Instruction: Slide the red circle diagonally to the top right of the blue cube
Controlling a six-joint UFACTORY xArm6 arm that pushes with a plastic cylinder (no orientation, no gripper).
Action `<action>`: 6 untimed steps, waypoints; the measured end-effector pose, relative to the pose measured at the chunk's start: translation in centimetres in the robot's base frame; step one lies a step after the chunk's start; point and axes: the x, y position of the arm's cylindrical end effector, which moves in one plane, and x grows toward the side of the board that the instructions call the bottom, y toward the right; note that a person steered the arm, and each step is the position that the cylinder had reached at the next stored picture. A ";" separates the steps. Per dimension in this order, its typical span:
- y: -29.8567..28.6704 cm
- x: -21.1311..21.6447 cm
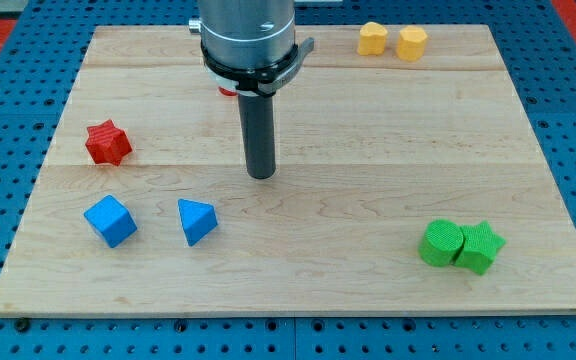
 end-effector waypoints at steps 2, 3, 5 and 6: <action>5.7 -6.4; 3.5 -12.0; -5.2 -19.0; -5.4 -14.1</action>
